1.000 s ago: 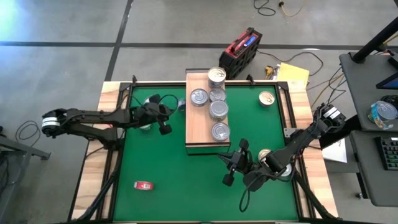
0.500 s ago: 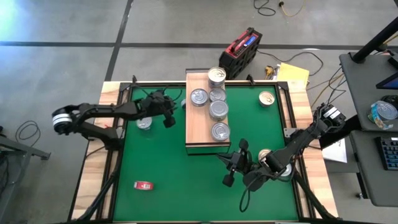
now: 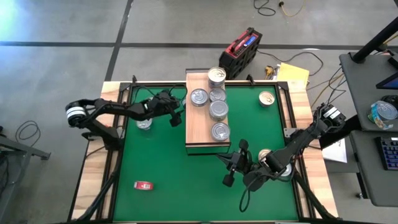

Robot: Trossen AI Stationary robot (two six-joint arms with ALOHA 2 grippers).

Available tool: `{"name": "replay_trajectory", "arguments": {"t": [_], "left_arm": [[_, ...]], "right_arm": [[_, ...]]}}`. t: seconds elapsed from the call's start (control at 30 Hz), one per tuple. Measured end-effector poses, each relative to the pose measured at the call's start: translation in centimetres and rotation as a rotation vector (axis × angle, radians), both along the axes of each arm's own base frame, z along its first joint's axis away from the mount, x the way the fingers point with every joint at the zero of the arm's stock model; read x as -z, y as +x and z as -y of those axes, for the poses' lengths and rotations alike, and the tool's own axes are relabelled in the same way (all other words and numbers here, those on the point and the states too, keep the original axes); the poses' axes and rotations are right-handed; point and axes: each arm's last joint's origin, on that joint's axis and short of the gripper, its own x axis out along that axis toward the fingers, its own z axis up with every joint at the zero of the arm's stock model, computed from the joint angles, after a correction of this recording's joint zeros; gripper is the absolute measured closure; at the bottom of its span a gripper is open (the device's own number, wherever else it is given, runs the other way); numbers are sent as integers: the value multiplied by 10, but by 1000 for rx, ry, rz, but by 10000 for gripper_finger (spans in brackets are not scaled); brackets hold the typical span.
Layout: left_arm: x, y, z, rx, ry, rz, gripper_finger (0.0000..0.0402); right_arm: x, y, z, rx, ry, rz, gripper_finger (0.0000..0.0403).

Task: Stack canned seafood by type on shelf
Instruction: Stack the blue tuna can on top of the blue tuna can on the shelf

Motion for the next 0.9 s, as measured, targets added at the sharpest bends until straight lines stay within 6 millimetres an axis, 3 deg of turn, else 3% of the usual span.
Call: {"name": "replay_trajectory", "arguments": {"t": [0.23,0.47,0.9], "left_arm": [[-4,0,-6,-37,42,23,100],[-3,1,-16,56,-17,66,91],[22,22,-38,38,-53,-14,91]], "right_arm": [[0,0,0,-1,-5,-5,390],[1,-1,1,-1,-13,-17,390],[2,-1,1,-1,-17,-22,390]]}}
